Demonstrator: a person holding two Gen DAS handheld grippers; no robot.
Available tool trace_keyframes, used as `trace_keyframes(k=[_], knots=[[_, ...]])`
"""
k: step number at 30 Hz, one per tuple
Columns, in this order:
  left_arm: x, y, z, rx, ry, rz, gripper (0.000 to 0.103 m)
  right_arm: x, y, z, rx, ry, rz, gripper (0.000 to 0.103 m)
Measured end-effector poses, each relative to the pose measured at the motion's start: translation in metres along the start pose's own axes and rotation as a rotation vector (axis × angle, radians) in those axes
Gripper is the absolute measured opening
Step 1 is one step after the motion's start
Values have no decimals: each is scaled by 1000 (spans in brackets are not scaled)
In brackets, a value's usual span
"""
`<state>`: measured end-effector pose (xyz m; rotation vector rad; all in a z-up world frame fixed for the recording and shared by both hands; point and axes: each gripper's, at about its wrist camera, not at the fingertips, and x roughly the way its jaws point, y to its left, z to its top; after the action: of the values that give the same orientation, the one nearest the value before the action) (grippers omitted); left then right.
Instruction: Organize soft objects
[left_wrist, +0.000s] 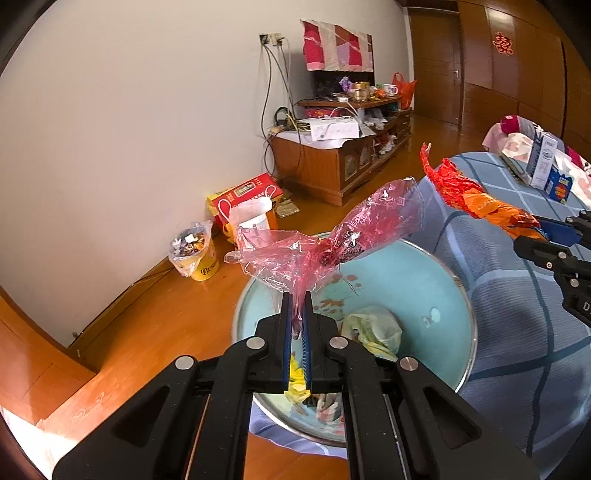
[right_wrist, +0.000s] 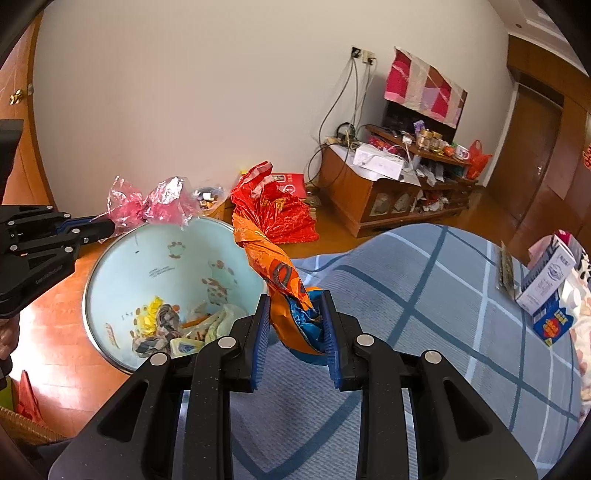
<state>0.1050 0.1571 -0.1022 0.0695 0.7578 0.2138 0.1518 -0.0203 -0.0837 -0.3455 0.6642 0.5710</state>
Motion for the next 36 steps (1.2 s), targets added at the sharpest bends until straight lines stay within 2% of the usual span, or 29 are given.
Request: trace_keyframes(k=[1, 3, 5, 7, 10, 13, 17, 26, 36], knots=[[1, 2, -1, -7, 2, -1, 5, 1, 2, 0, -6, 1, 10, 29], [4, 3, -2, -18, 15, 2, 14, 2, 9, 1, -27, -1, 50, 37], [6, 7, -4, -49, 16, 5, 33, 2, 10, 1, -20, -8, 68, 50], [5, 9, -5, -59, 16, 4, 34, 1, 10, 0, -20, -10, 70, 50], [-2, 11, -3, -83, -10, -1, 50, -6, 5, 1, 2, -28, 57, 52], [-18, 11, 1, -99, -58, -9, 63, -20, -2, 0, 22, -58, 41, 59], [-41, 12, 11, -111, -120, -20, 71, -49, -13, -2, 63, -119, 5, 61], [-98, 3, 28, -110, -274, -30, 82, -104, -34, -8, 114, -250, -84, 64], [-117, 1, 26, -103, -315, -29, 90, -126, -45, -9, 138, -304, -105, 65]])
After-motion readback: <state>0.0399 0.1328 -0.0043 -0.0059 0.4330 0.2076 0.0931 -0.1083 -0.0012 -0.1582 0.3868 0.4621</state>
